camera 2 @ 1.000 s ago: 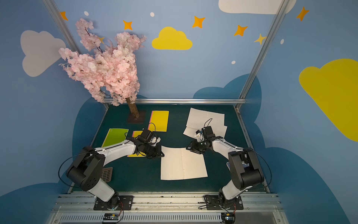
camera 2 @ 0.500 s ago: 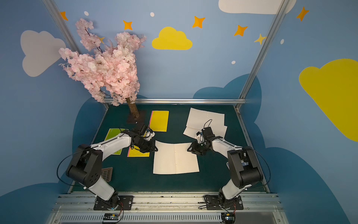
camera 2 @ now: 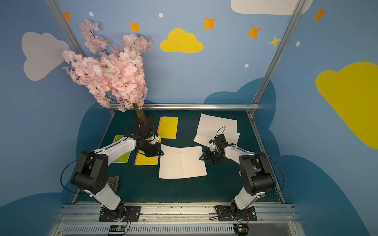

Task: Close the notebook
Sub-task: Close the notebook at the center of the board.

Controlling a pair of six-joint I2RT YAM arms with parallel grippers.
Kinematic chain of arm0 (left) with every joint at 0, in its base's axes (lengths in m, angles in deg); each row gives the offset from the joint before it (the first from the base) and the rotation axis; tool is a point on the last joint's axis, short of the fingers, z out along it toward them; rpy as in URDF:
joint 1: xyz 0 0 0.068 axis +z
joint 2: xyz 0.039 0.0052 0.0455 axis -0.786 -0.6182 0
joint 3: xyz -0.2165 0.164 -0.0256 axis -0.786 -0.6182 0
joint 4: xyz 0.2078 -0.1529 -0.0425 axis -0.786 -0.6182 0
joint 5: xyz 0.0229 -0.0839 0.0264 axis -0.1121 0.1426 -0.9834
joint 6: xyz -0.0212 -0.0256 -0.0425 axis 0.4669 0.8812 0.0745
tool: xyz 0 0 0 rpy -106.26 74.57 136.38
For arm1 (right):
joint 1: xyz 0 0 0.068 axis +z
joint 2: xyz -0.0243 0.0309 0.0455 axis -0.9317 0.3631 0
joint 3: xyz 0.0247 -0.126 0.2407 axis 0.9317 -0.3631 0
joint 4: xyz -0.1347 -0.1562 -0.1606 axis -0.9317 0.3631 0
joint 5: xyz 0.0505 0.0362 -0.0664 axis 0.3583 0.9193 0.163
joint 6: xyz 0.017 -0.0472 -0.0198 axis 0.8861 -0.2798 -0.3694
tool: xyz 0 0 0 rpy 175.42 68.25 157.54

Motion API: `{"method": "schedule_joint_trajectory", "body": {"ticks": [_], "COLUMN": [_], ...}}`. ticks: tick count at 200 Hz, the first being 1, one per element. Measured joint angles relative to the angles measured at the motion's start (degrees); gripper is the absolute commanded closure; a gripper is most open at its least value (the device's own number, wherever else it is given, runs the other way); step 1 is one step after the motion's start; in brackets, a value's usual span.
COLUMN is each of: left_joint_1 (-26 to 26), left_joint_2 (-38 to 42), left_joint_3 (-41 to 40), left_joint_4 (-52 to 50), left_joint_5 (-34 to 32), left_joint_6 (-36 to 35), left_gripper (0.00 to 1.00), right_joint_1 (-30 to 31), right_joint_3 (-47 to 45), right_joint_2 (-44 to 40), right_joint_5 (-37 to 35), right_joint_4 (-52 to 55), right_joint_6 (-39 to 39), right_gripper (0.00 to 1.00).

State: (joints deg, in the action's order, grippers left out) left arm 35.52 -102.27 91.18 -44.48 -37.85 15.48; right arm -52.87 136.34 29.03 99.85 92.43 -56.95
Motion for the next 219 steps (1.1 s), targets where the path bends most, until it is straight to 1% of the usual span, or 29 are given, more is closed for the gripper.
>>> {"method": "schedule_joint_trajectory", "body": {"ticks": [66,111,132,179,219], "left_joint_1": [0.07,0.15,0.15,-0.02,-1.40], "left_joint_2": [0.00,0.02,0.22,3.23,4.87], "left_joint_3": [0.02,0.09,0.09,0.09,0.09], "left_joint_4": [-0.04,-0.07,-0.11,-0.42,0.11], "left_joint_5": [0.79,1.51,1.88,2.05,2.97], "left_joint_6": [-0.09,-0.22,-0.20,0.07,0.57], "left_gripper": [0.93,0.86,0.85,0.82,0.81], "right_joint_1": [-0.59,-0.63,-0.68,-0.35,0.94], "right_joint_3": [-0.55,-1.03,-1.33,-1.73,-1.73], "right_joint_2": [1.09,1.16,1.16,1.53,1.95], "right_joint_5": [0.52,1.57,2.14,3.10,3.37], "right_joint_4": [-1.51,-2.40,-2.82,-4.79,-6.27], "right_joint_6": [-0.04,-0.02,0.04,0.52,1.33], "right_gripper": [0.55,0.55,0.55,0.55,0.55]}}
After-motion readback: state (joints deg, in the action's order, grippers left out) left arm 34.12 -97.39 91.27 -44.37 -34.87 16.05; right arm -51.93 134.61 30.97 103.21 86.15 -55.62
